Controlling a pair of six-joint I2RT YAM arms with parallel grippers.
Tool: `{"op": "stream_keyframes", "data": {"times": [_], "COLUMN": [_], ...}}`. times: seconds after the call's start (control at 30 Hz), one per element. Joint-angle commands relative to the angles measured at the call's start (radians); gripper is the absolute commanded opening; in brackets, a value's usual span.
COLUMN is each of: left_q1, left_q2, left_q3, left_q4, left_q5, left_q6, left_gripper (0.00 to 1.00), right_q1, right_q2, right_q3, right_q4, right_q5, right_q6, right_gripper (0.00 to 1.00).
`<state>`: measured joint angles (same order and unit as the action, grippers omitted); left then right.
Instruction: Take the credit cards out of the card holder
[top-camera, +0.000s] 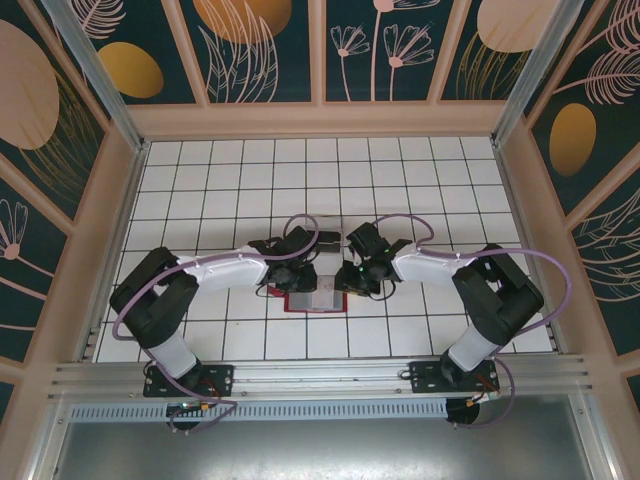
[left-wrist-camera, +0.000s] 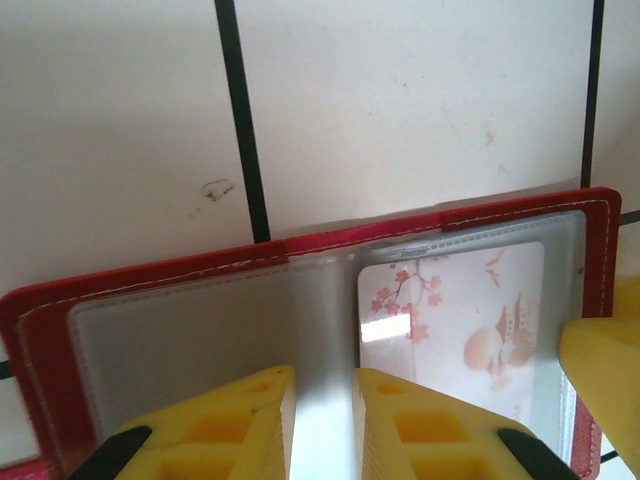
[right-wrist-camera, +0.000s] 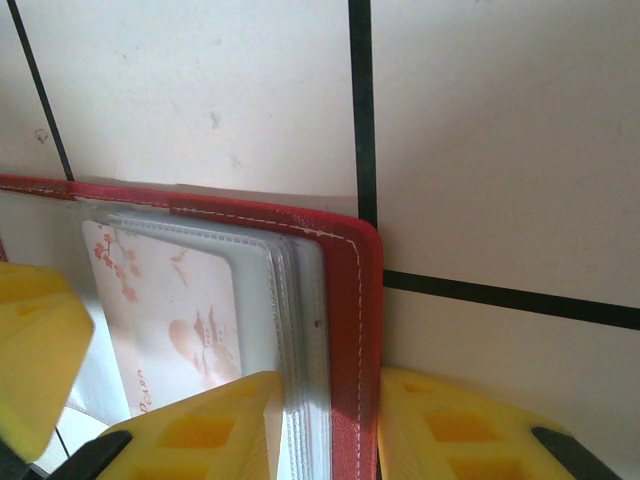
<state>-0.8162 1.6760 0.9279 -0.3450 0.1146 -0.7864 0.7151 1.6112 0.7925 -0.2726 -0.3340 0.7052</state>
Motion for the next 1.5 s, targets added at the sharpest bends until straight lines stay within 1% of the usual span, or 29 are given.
{"op": "stream_keyframes", "data": {"times": [0.0,0.17,0.43,0.57,0.8,1.17,1.47], "left_q1": [0.003,0.007,0.044,0.056,0.064,0.066,0.074], "left_q2": [-0.053,-0.095,-0.095,-0.085,-0.075,-0.075,-0.073], "left_q3": [0.004,-0.045,-0.134,-0.153,-0.167,-0.188,-0.207], "left_q4": [-0.017,0.102,0.283,0.32,0.323,0.316,0.314], "left_q5": [-0.03,0.051,0.193,0.233,0.235,0.223,0.218], "left_q6": [-0.005,-0.035,-0.087,-0.088,-0.082,-0.076,-0.075], "left_gripper": [0.23,0.25,0.28,0.29,0.29,0.3,0.31], "right_q1": [0.007,0.007,0.017,0.024,0.04,0.063,0.067], "right_q2": [0.0,-0.023,-0.043,-0.047,-0.035,0.056,0.101], "right_q3": [0.007,0.016,0.058,0.079,0.109,0.106,0.1], "right_q4": [-0.022,-0.04,-0.079,-0.097,-0.111,-0.049,-0.072], "right_q5": [0.022,0.033,0.047,0.056,0.061,0.004,0.038], "right_q6": [-0.019,-0.016,-0.017,-0.015,-0.013,-0.014,-0.02], "right_gripper": [0.3,0.31,0.32,0.32,0.31,0.31,0.3]}}
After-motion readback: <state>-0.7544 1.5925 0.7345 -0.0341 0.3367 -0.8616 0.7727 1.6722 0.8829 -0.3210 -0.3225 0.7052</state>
